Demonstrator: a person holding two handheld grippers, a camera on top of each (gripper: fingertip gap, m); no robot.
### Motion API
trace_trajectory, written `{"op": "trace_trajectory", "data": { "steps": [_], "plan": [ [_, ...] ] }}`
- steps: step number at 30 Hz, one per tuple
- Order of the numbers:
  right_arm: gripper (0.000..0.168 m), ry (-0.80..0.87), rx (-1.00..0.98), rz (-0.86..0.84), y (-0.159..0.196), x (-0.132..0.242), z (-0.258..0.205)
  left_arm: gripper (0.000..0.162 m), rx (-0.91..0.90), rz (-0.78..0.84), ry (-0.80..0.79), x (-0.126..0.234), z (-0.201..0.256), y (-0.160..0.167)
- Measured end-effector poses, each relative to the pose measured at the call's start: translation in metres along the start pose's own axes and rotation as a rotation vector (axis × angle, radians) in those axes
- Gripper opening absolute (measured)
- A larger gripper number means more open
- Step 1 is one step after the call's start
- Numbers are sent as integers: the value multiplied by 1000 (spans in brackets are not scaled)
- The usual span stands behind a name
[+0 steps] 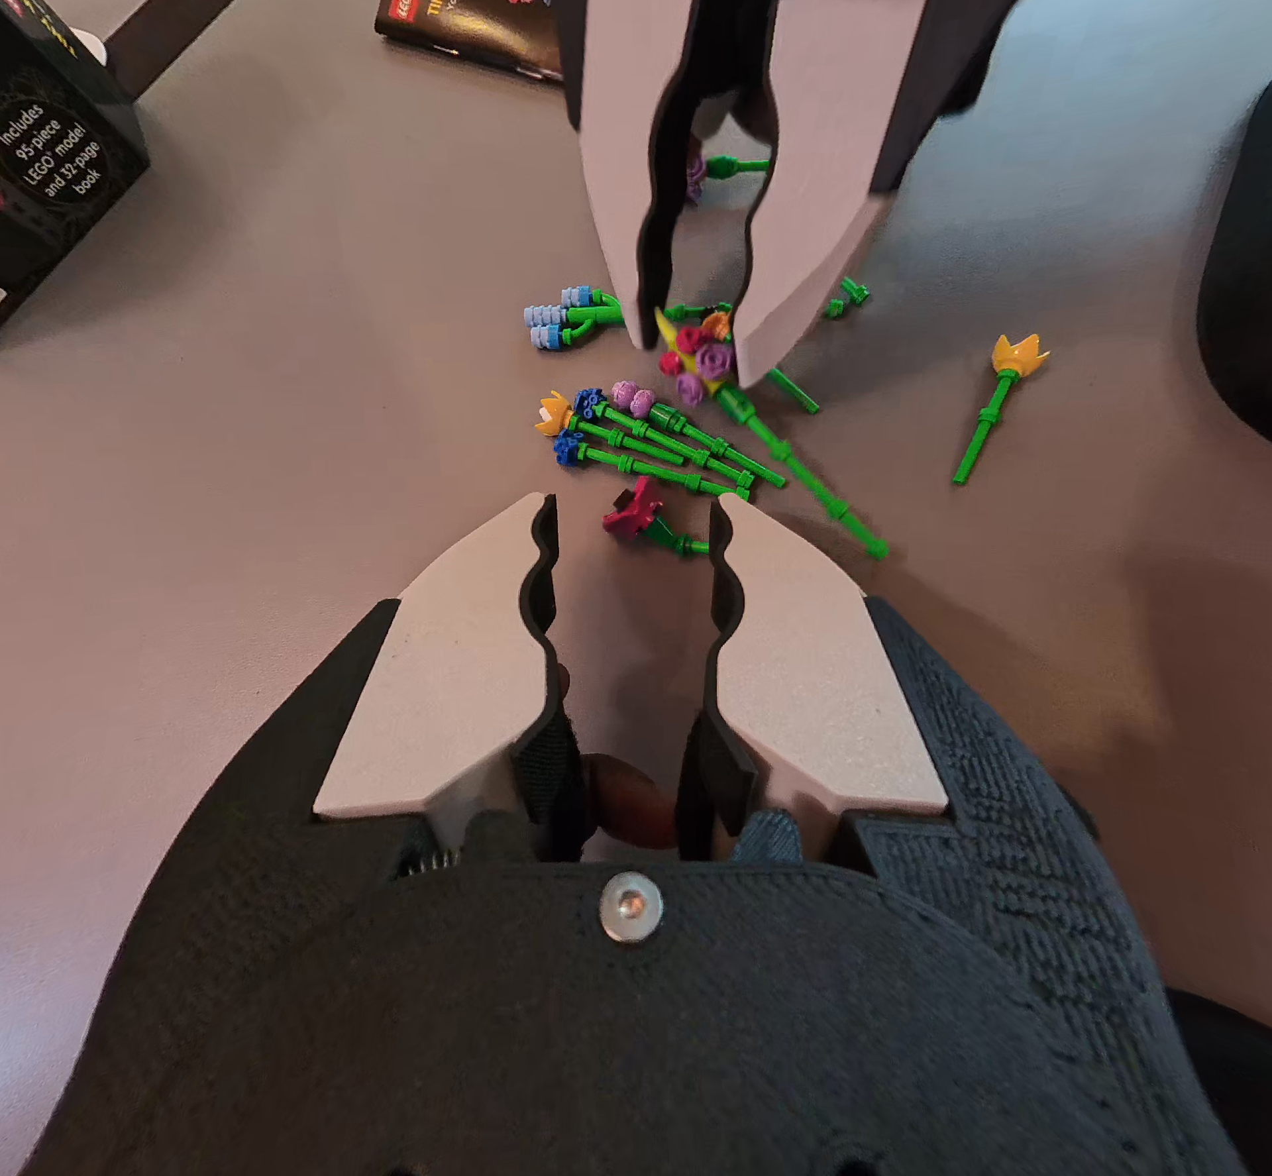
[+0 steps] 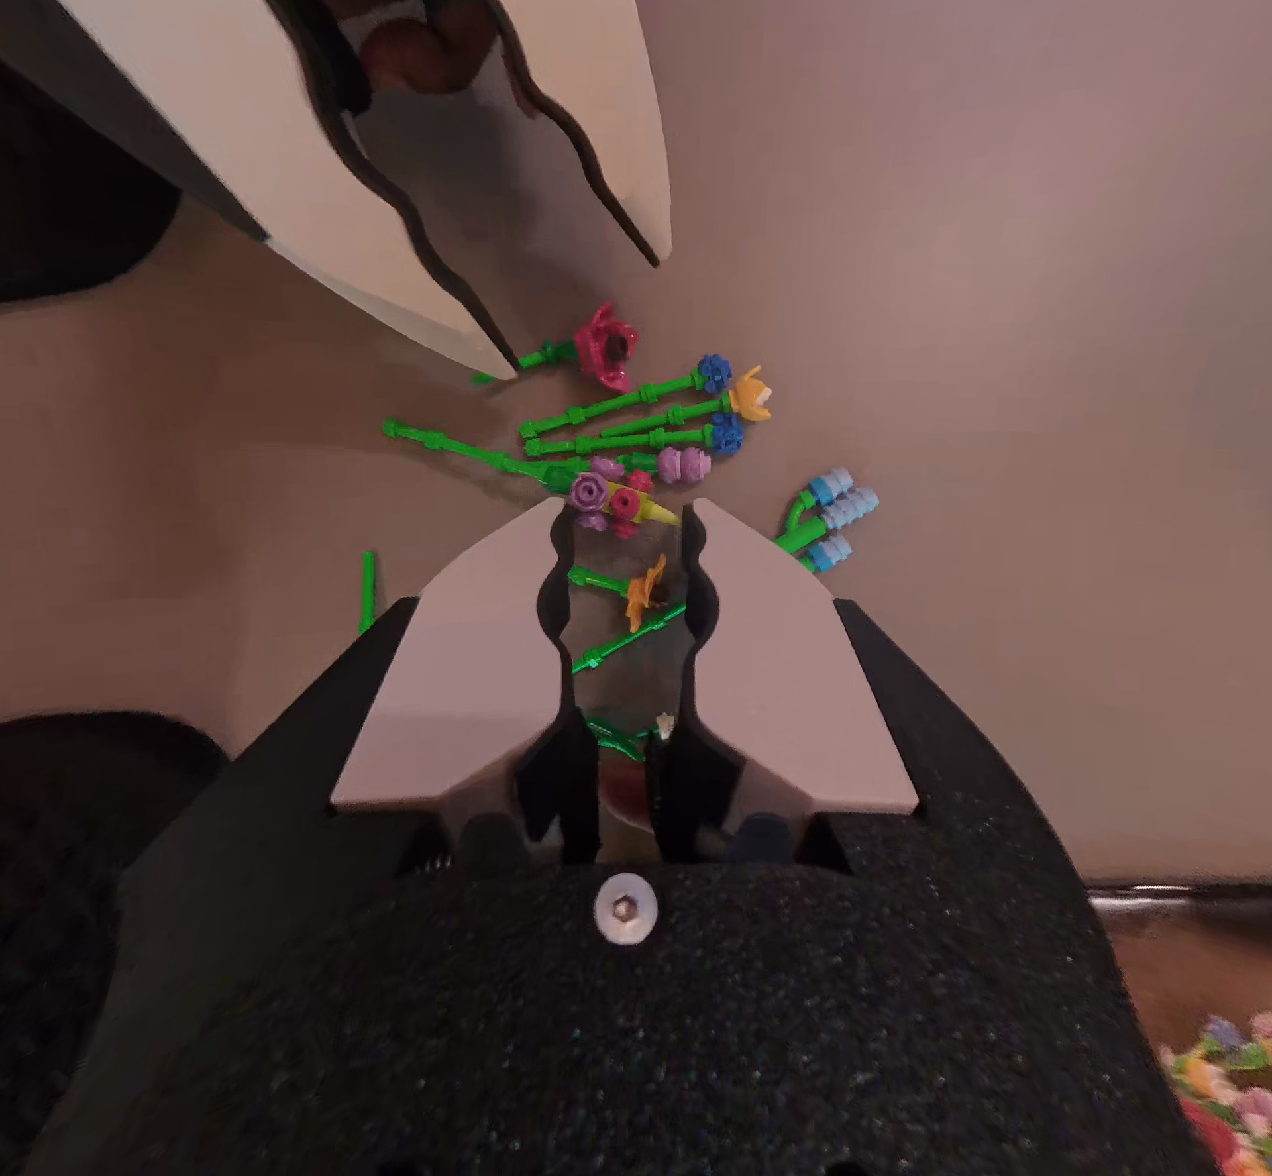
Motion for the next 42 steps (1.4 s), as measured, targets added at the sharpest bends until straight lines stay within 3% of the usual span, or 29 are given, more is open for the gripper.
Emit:
{"op": "trace_trajectory", "data": {
  "steps": [4, 8, 14, 20, 27, 30, 33, 35, 37, 38, 42],
  "plan": [
    [30, -78, 226, -63, -8, 46, 3, 42, -1, 5, -8, 1, -2, 0],
    [30, -33, 502, -327, 13, 88, 35, 42, 3, 10, -16, 2, -4, 0],
    [30, -152, 678, -558, 35, 69, 42, 42, -17, -8, -16, -2, -3, 3],
    [30, -146, 772, -636, 39, 37, 47, 42, -17, -6, -17, -2, -4, 3],
    [31, -45, 476, -580, 34, 31, 61, 42, -21, -6, -10, -2, -2, 3],
    [51, 11, 389, -565, 39, 42, 61, 42, -23, -4, -8, -2, -1, 2],
    [44, 75, 336, -353, 26, 58, 43, 42, -21, 8, -13, -1, -2, 0],
    [35, 116, 190, -213, 24, 61, 26, 42, -14, 18, -17, 0, -4, -1],
    [42, 120, -5, -105, 31, 55, 6, 42, -9, 24, -20, 1, -4, -2],
    [54, 115, -68, -48, 35, 49, -4, 42, -10, 25, -21, 1, -4, -2],
    [74, 230, -139, 74, 56, 32, -12, 42, -14, 24, -17, -1, -2, -2]
  ]
}}
Point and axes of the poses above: each gripper's, where its closed fingertips meet, x back along the fingers, y out of its underside, z = x × y across the jaws, the point moved 2 cm from there along x, back along the fingers, and after that the axes turned 4 degrees about -x, right-handed, at the moved point
